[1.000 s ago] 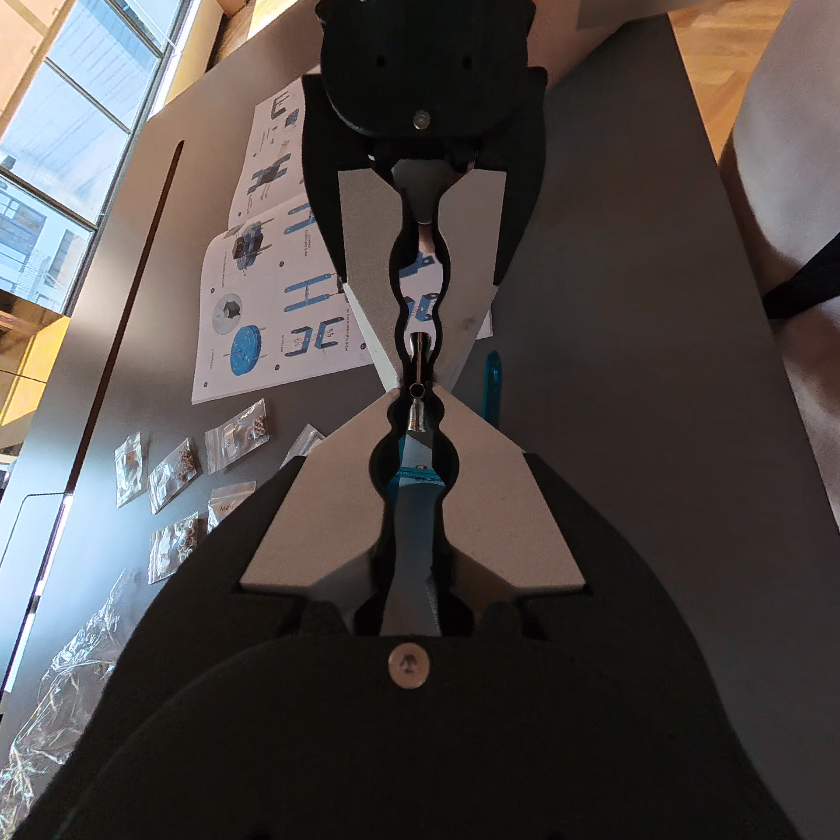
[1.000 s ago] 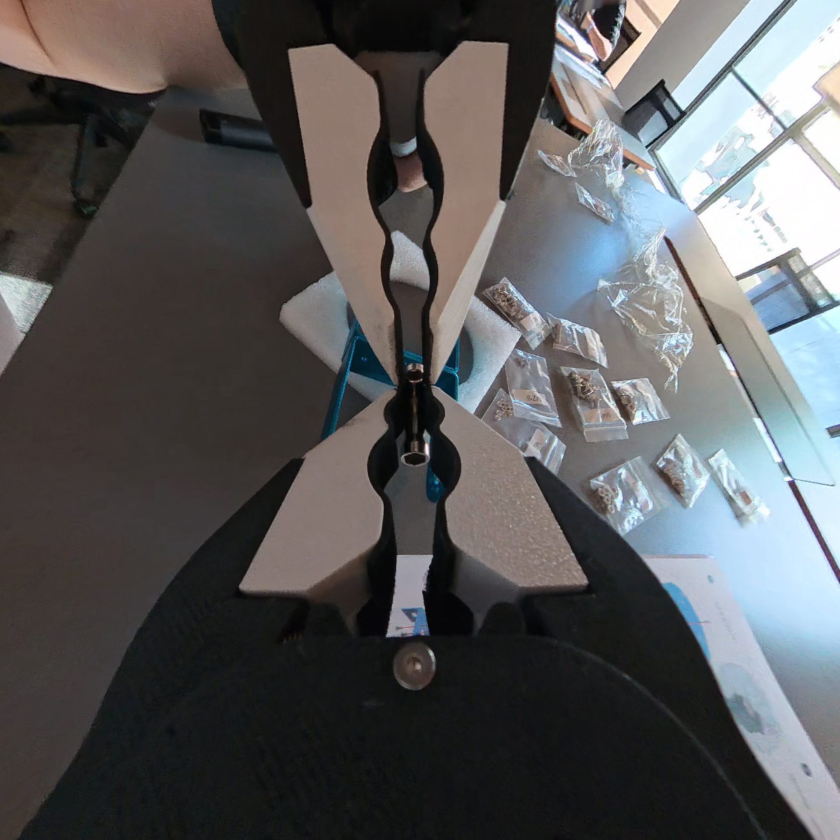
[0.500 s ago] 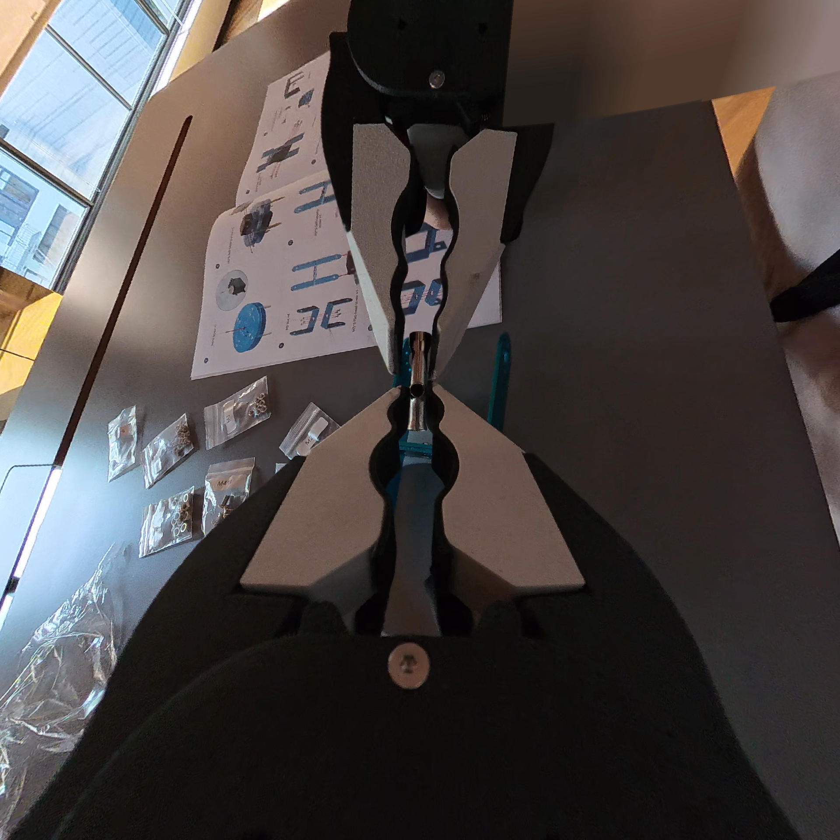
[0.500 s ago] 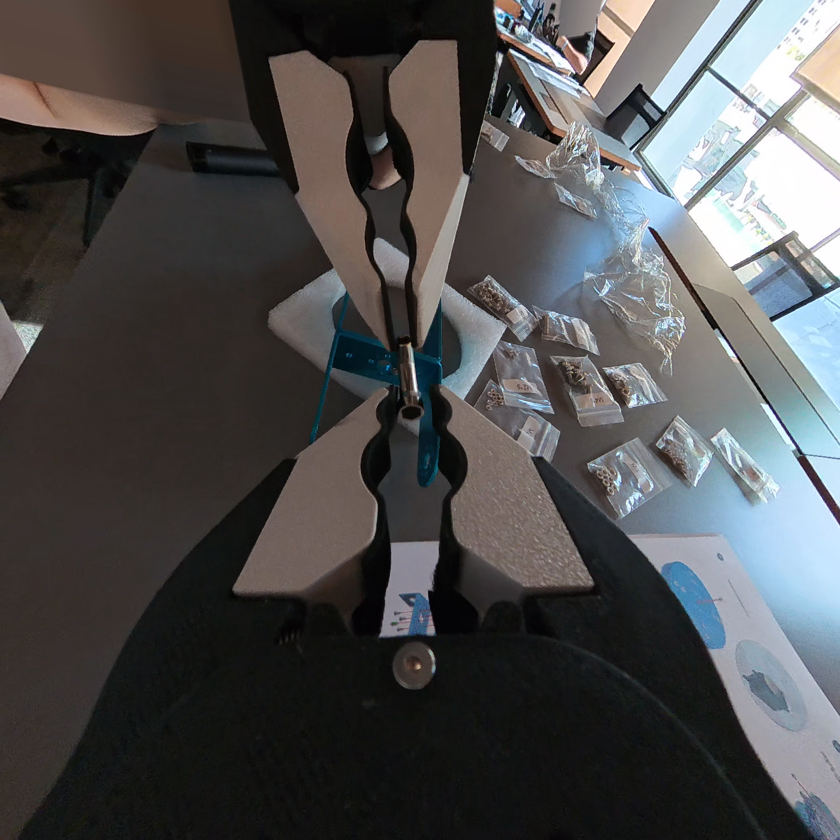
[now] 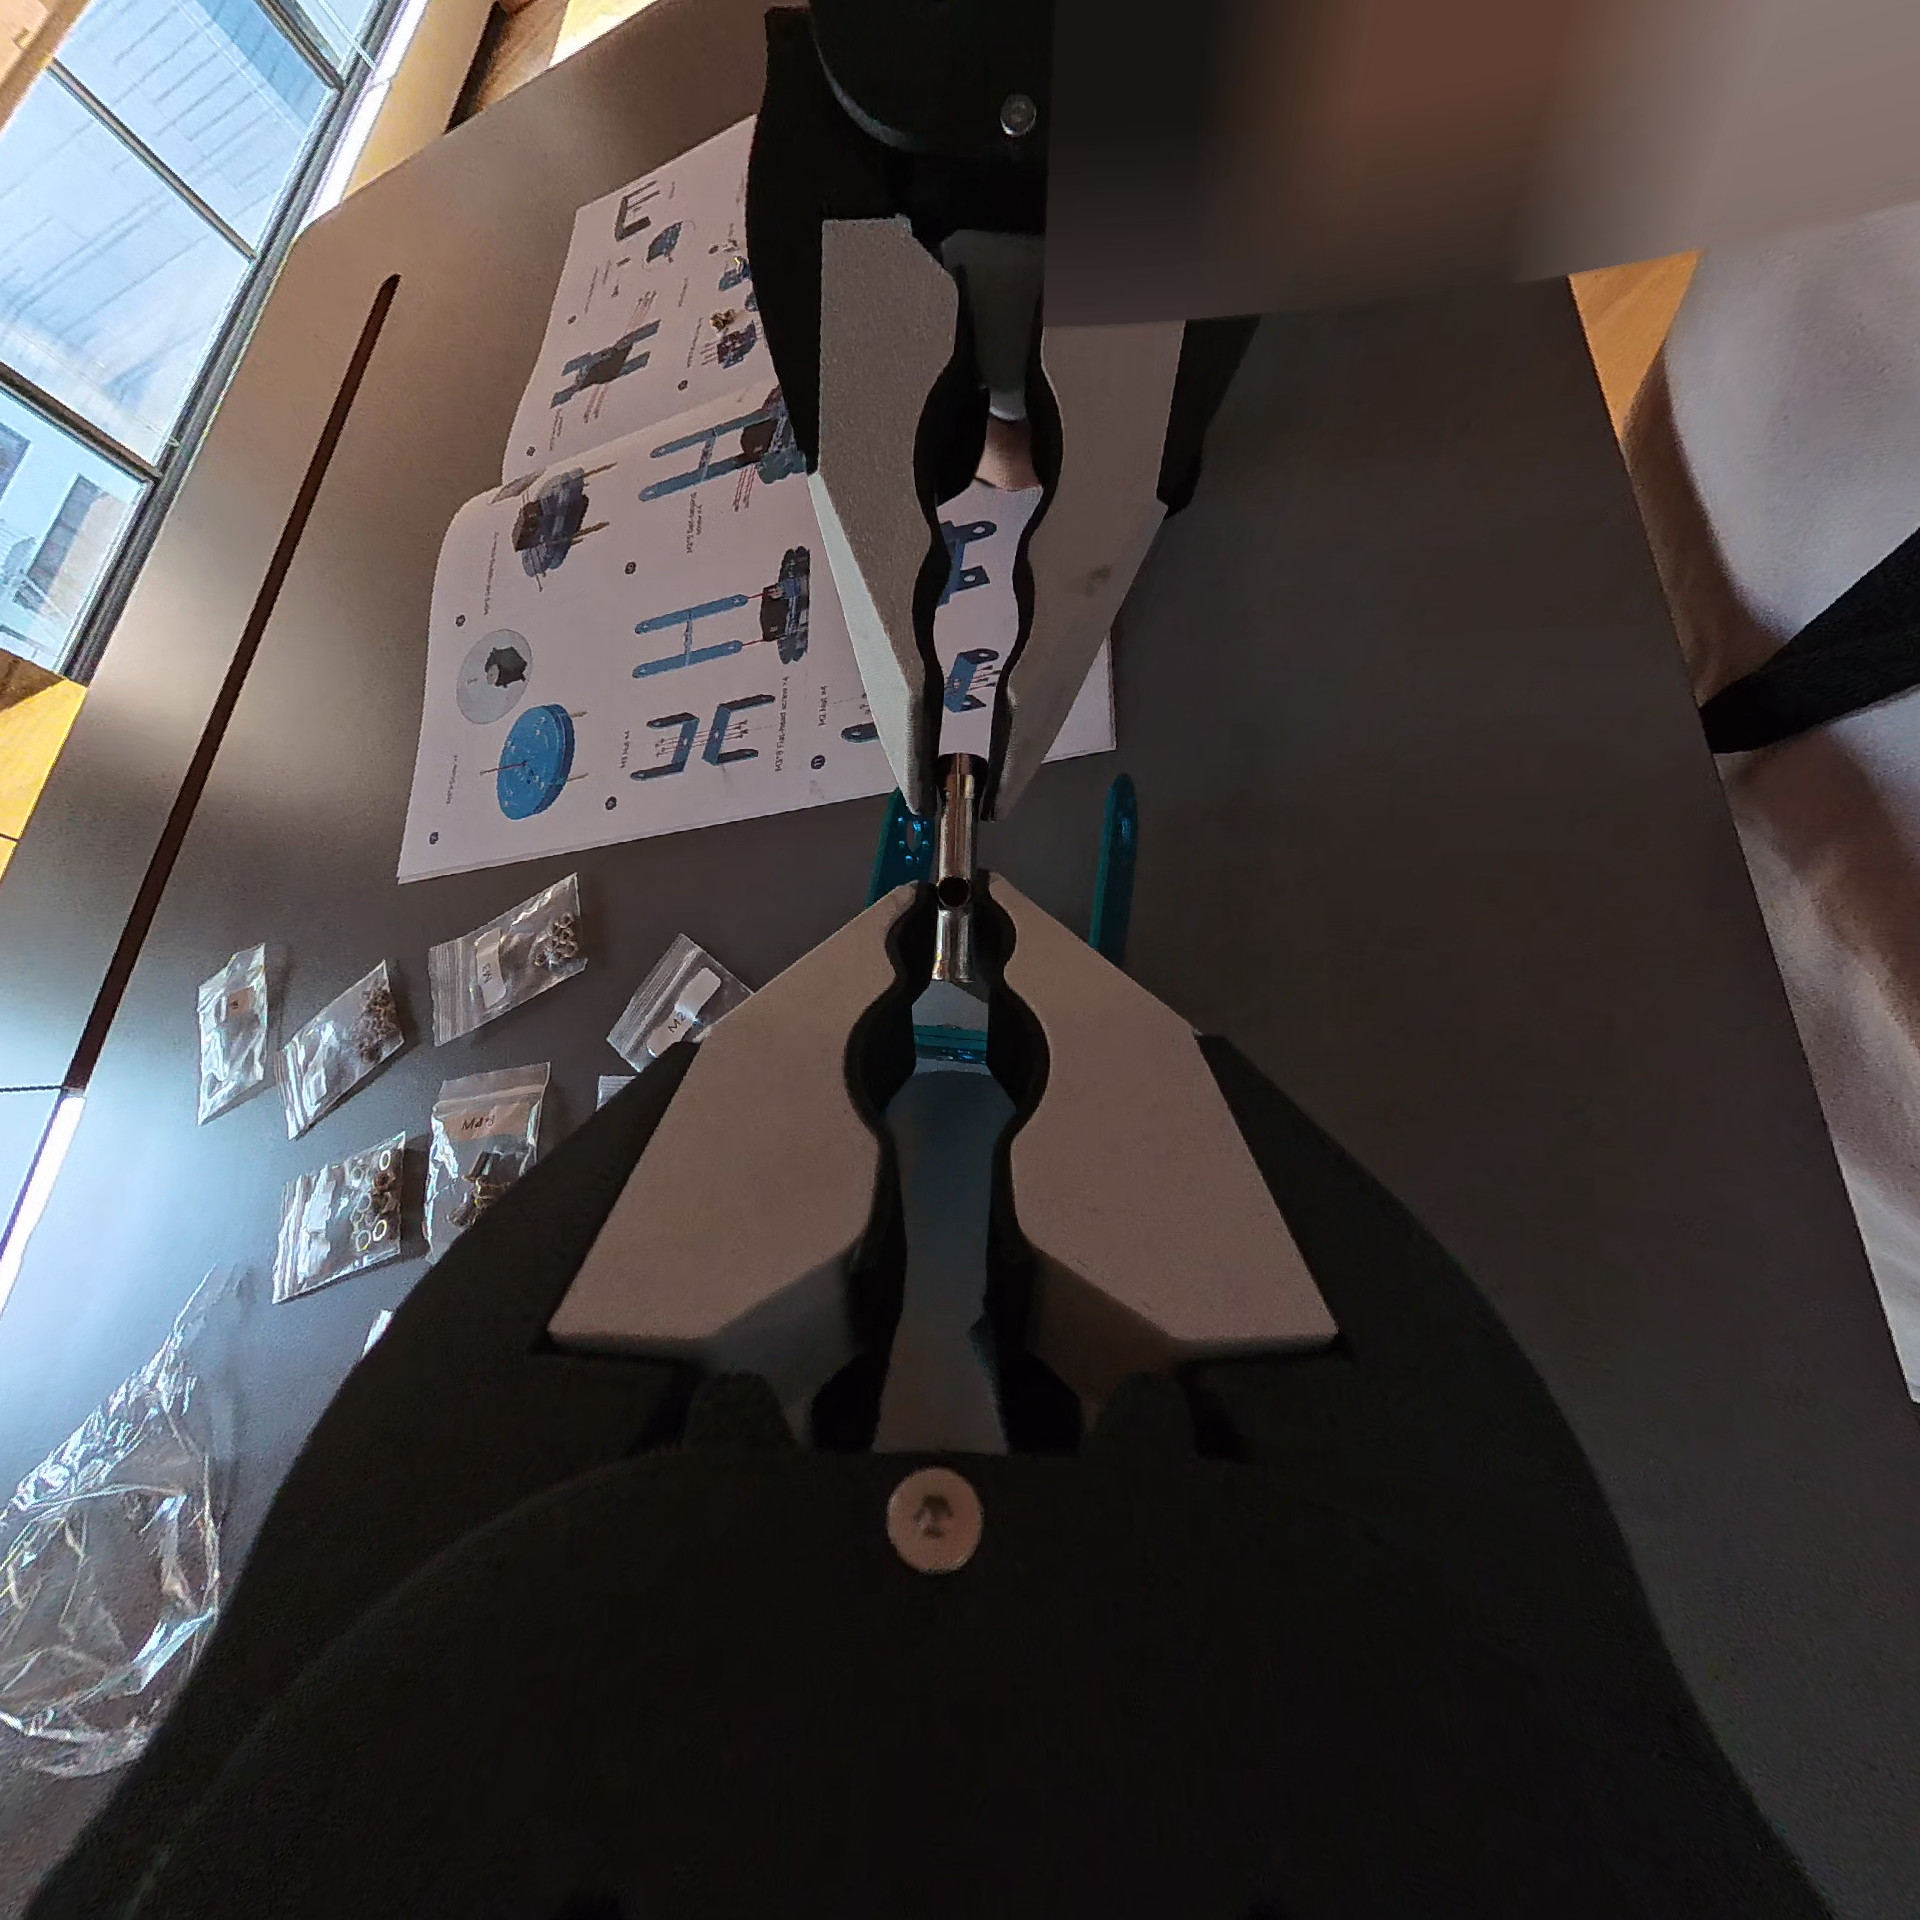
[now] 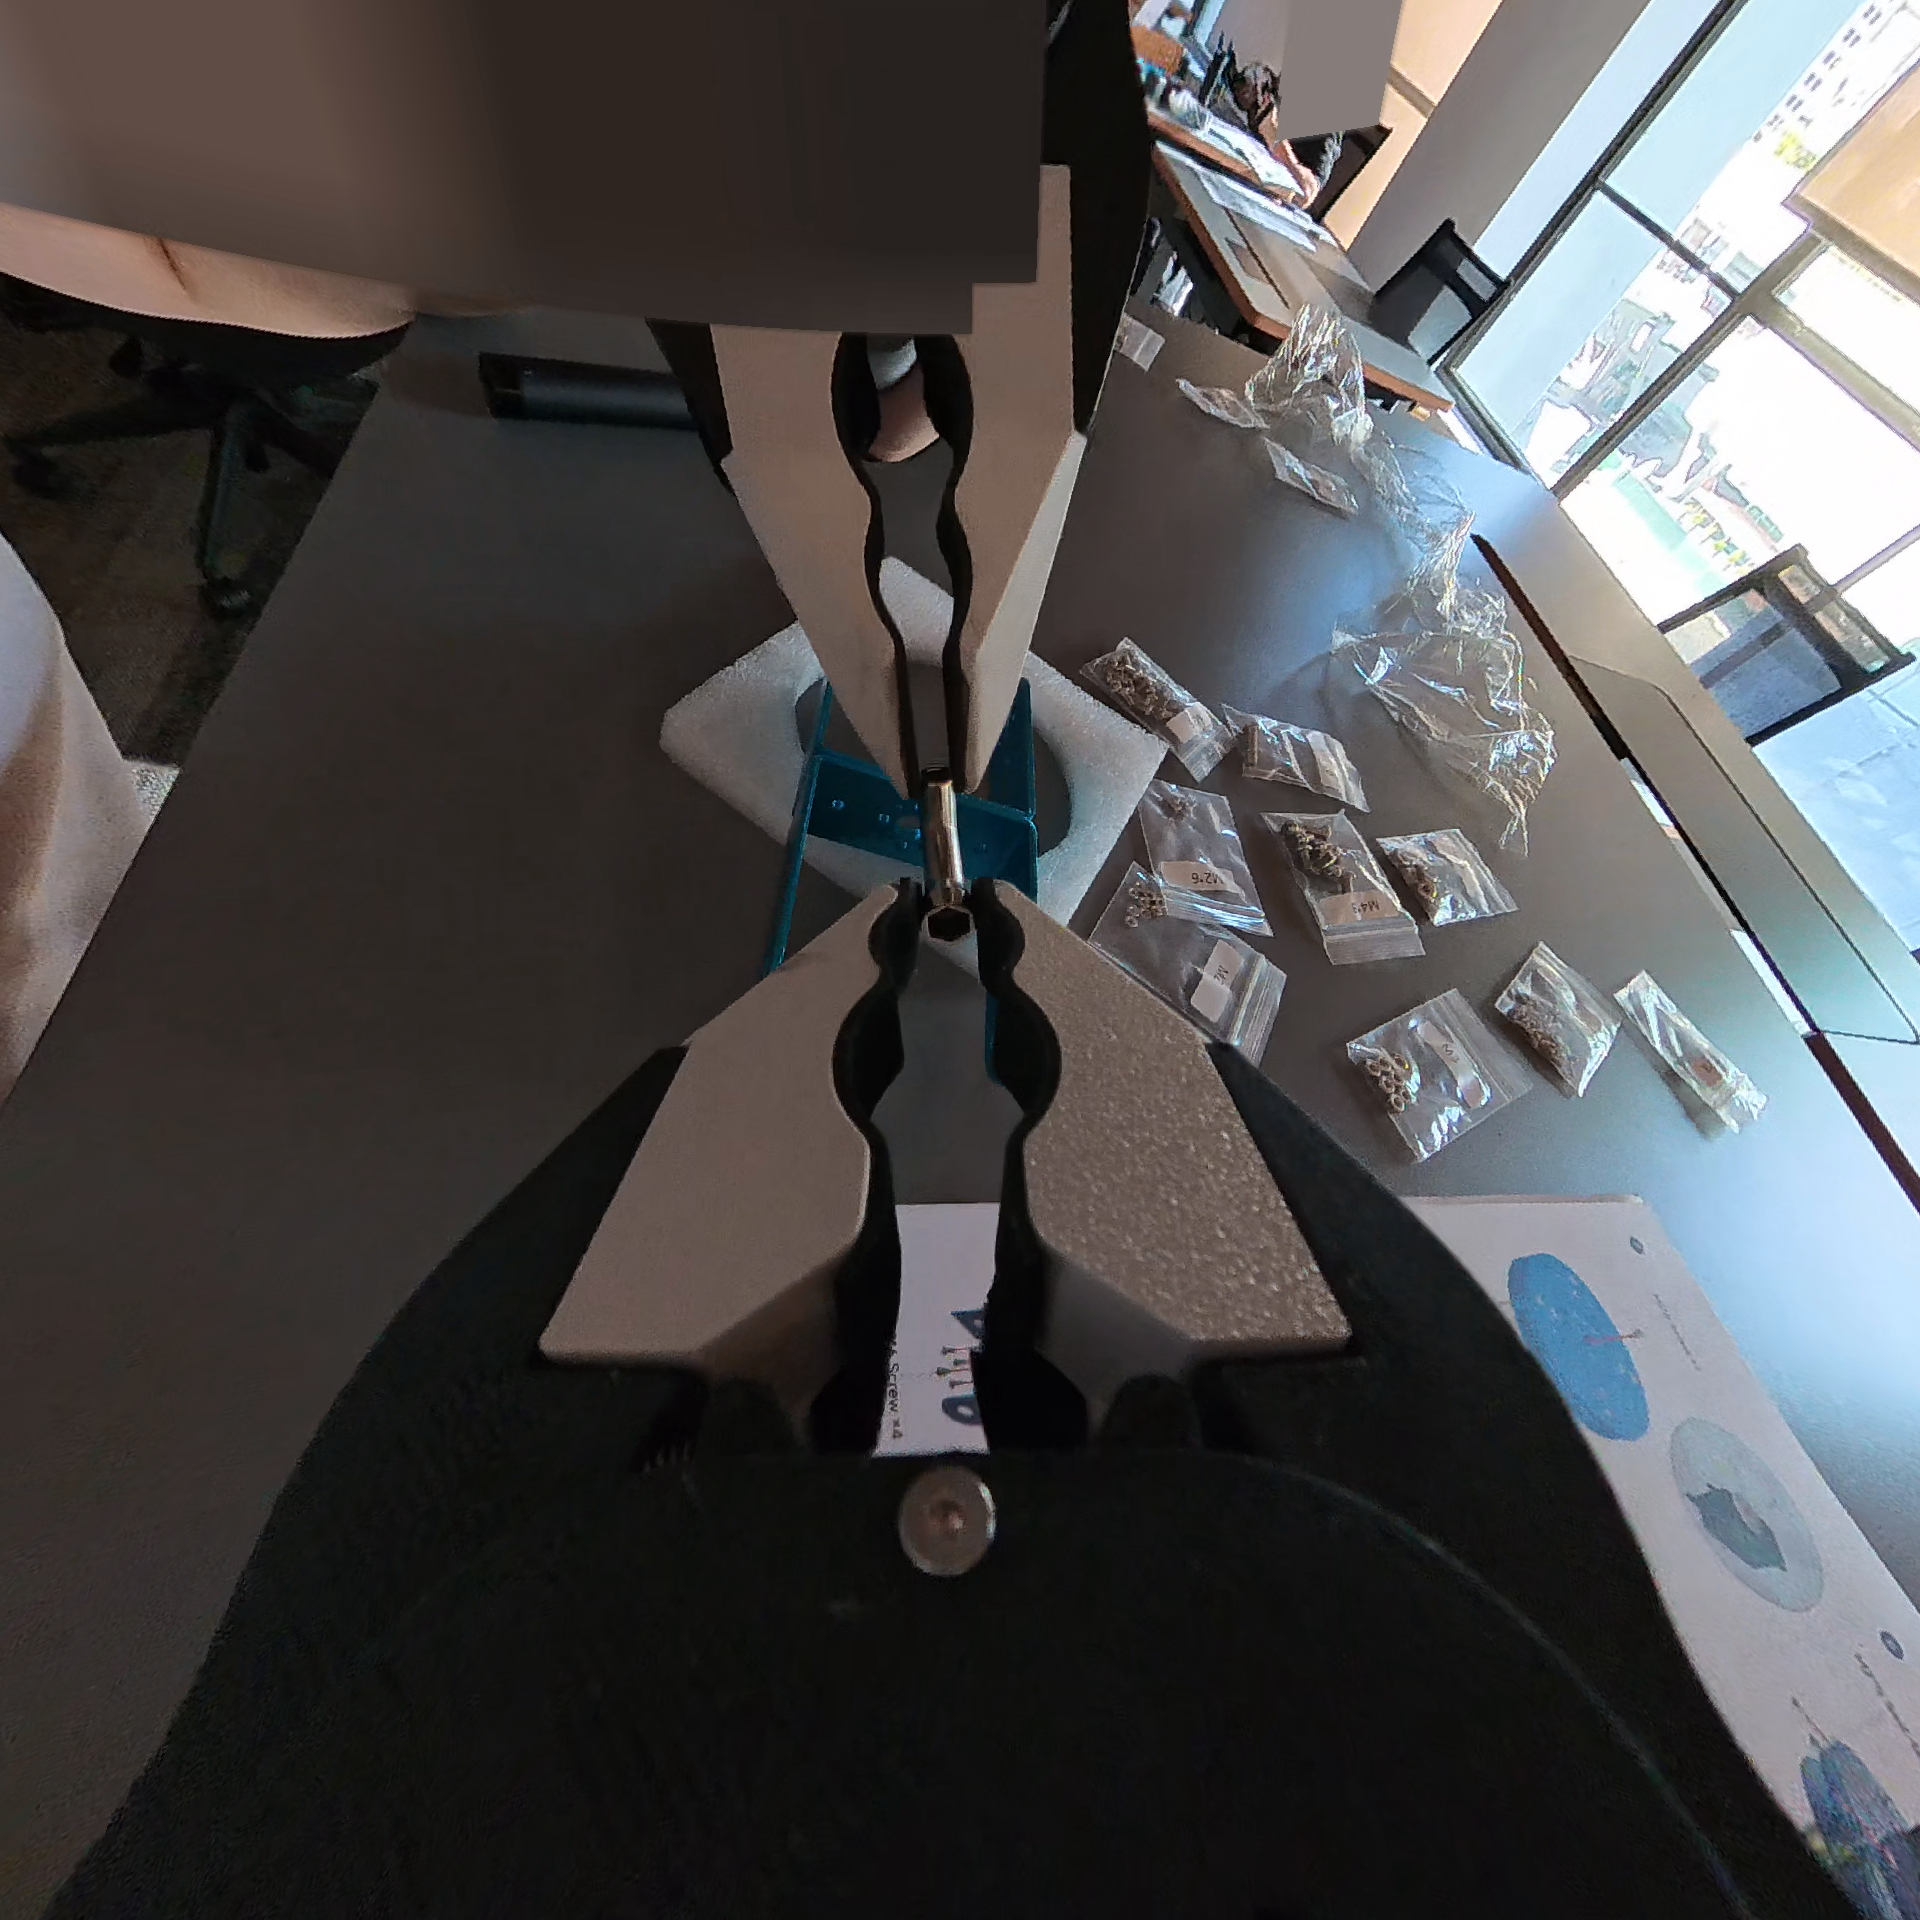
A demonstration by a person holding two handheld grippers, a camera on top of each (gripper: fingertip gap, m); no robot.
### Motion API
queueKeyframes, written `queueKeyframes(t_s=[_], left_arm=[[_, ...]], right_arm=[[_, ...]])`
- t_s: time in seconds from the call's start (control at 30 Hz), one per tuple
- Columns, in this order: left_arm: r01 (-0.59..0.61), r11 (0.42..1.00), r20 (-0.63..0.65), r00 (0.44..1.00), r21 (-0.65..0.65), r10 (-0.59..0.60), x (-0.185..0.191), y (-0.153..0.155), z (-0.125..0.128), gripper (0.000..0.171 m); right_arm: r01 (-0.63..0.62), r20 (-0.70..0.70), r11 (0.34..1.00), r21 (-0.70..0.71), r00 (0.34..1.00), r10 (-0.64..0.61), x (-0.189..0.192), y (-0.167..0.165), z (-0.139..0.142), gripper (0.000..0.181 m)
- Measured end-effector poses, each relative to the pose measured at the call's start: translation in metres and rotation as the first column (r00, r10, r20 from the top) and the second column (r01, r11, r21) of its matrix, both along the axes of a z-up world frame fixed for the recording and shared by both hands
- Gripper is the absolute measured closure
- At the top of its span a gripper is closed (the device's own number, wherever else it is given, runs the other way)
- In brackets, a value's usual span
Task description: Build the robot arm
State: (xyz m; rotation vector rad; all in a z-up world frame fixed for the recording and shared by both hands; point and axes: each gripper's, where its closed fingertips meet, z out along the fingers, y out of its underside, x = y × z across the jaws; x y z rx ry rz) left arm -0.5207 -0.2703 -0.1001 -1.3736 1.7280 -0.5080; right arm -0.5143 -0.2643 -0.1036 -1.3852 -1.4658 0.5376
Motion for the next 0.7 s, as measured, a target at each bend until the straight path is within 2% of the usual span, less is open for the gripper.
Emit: queueKeyframes(t_s=[0.13,0.33,0.47,0.63,0.7], left_arm=[[-0.003,1.0,-0.015,1.0,-0.009,0.003,0.001,0.0,-0.004,0.166],[-0.031,0.999,-0.041,0.999,-0.01,0.03,0.004,0.005,-0.009,0.167],[-0.041,0.999,-0.054,0.998,-0.004,0.041,0.006,0.006,-0.011,0.167],[-0.025,1.0,-0.043,0.999,0.005,0.025,0.005,0.002,-0.011,0.167],[-0.024,0.999,-0.018,1.0,-0.032,0.024,0.004,0.001,-0.008,0.163]], right_arm=[[0.012,0.09,1.0,0.018,0.996,-0.013,0.001,0.002,-0.011,0.171],[0.051,0.288,0.96,0.276,0.948,-0.133,-0.001,0.014,-0.02,0.169],[0.023,0.38,0.91,0.414,0.904,-0.195,-0.005,0.017,-0.024,0.173],[0.042,0.392,0.926,0.375,0.898,-0.199,-0.005,0.013,-0.026,0.174],[0.056,0.382,0.942,0.331,0.905,-0.188,-0.006,0.01,-0.023,0.174]])
